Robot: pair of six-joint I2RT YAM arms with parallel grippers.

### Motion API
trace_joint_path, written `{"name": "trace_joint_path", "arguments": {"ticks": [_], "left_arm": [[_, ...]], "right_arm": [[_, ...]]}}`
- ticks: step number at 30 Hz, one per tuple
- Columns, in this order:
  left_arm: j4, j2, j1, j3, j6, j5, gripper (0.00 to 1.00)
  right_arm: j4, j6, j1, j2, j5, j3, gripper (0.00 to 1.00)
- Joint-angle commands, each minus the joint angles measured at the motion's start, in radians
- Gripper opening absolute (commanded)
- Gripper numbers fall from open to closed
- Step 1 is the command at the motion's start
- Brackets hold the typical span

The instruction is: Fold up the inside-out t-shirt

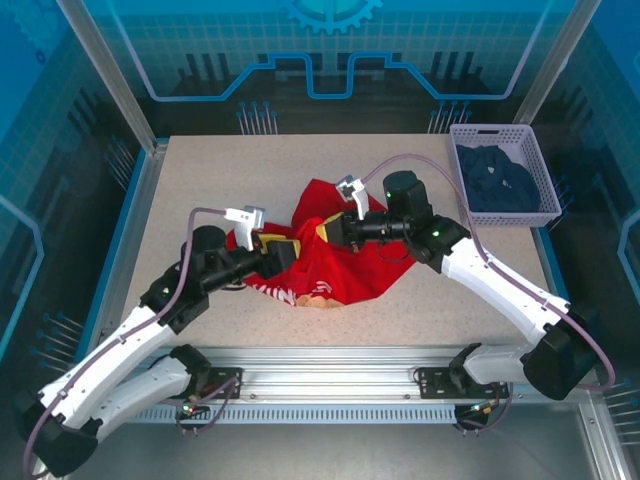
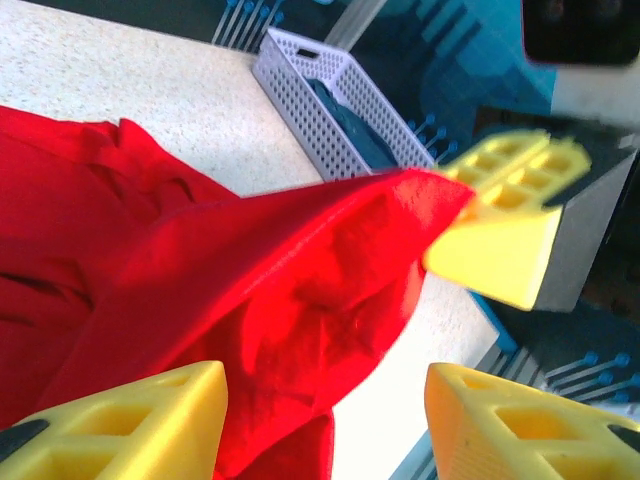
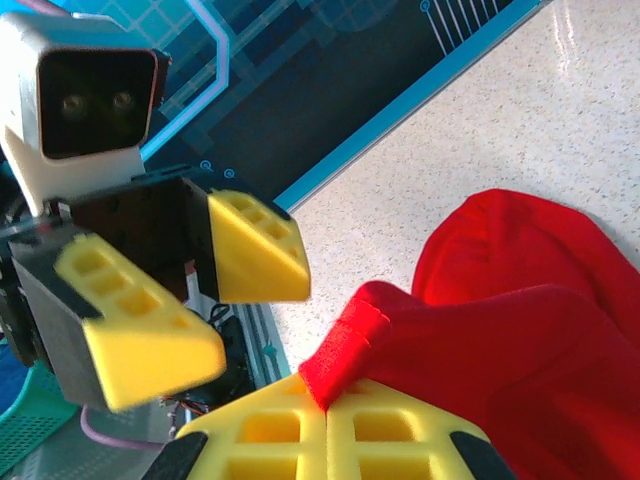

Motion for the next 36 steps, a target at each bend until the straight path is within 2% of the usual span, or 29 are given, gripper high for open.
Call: {"name": "trace_joint_path", "arguments": {"ticks": [1, 4, 8, 12, 20, 23, 25, 27, 30, 33, 36], "left_arm": [[-0.057, 0.070, -0.050, 0.039, 0.116, -0.019, 0.52], [-0.058, 0.124, -0.055, 0.066, 0.142, -0.032, 0.44], [-0.063, 0.166, -0.054, 0.091, 0.159, -0.051, 0.41], [-0.062, 0.180, -0.054, 0.095, 0.160, -0.074, 0.35], [-0.046, 0.188, -0.042, 0.095, 0.161, -0.075, 0.14], [-0.049, 0.183, -0.031, 0.093, 0.161, -0.071, 0.01], [-0.046, 0.159, -0.018, 0.082, 0.142, -0.065, 0.00], [-0.017, 0.112, 0.009, 0.058, 0.101, -0.004, 0.00], [0.095, 0.040, 0.066, 0.015, -0.013, 0.156, 0.00], [0.221, -0.009, 0.122, -0.017, -0.141, 0.282, 0.00], [0.212, -0.042, 0.154, -0.008, -0.164, 0.285, 0.00]], "right_arm": [[-0.016, 0.023, -0.015, -0.001, -0.043, 0.035, 0.00], [-0.014, 0.024, -0.017, -0.004, -0.040, 0.030, 0.00], [-0.019, 0.017, -0.019, -0.010, -0.034, 0.020, 0.00], [-0.019, 0.013, -0.022, -0.015, -0.035, 0.015, 0.00], [-0.017, 0.010, -0.026, -0.024, -0.034, 0.005, 0.00], [-0.028, 0.002, -0.028, -0.031, -0.026, 0.005, 0.00], [-0.066, -0.021, -0.038, -0.039, 0.003, 0.011, 0.00], [-0.166, -0.049, -0.053, -0.042, 0.102, 0.039, 0.00], [-0.311, -0.096, -0.052, -0.022, 0.248, 0.100, 0.00], [-0.321, -0.101, -0.052, -0.011, 0.247, 0.116, 0.00], [-0.350, -0.128, -0.053, -0.007, 0.261, 0.138, 0.00]]}}
